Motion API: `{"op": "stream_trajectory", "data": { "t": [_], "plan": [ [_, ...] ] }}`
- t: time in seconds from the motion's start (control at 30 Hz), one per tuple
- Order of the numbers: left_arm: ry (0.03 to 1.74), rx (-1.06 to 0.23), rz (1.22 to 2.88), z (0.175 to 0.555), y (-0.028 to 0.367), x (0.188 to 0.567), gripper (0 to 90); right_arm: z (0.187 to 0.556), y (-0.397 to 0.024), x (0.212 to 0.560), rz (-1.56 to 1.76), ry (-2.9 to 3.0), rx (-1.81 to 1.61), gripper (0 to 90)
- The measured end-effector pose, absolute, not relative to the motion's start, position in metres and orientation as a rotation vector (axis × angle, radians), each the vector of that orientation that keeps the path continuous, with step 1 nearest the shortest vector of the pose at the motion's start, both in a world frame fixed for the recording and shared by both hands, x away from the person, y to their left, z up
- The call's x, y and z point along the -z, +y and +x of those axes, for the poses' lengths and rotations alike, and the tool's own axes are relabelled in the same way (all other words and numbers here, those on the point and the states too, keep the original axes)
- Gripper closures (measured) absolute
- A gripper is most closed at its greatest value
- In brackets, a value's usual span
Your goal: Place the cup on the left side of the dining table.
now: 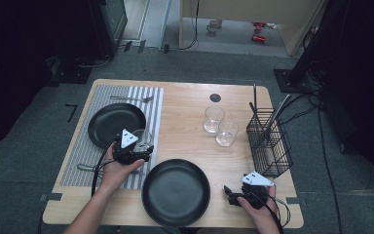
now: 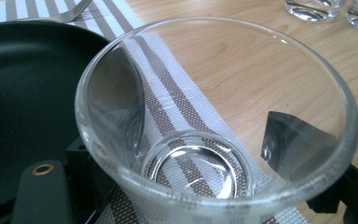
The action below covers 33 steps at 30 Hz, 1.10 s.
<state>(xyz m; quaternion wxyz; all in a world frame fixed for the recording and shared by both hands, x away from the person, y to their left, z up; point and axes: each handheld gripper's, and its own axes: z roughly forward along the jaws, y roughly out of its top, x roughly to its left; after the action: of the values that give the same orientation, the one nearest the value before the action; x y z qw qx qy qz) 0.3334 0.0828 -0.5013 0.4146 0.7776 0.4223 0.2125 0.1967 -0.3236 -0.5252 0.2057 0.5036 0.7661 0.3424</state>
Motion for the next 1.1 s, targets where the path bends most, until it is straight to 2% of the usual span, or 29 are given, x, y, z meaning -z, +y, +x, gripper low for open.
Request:
{"op": "stream_trajectory", "data": {
  "t": [0.33, 0.47, 0.57, 1.1],
  "plan": [
    [1.082, -0.529, 1.967, 0.332, 0.081, 0.499, 19.9, 0.197, -0.324, 0.525, 1.404, 2.135, -0.954, 11.7],
    [1.061, -0.535, 1.988, 0.327, 0.081, 0.495, 10.4, 0.197, -0.324, 0.525, 1.404, 2.135, -0.954, 11.7],
    [1.048, -0.541, 1.999, 0.325, 0.081, 0.493, 8.9, 0.197, -0.324, 0.525, 1.404, 2.135, -0.954, 11.7],
    [1.054, -0.537, 1.954, 0.307, 0.103, 0.484, 8.9, 0.197, -0.324, 0.525, 1.405, 2.136, -0.953, 11.4]
  ]
}}
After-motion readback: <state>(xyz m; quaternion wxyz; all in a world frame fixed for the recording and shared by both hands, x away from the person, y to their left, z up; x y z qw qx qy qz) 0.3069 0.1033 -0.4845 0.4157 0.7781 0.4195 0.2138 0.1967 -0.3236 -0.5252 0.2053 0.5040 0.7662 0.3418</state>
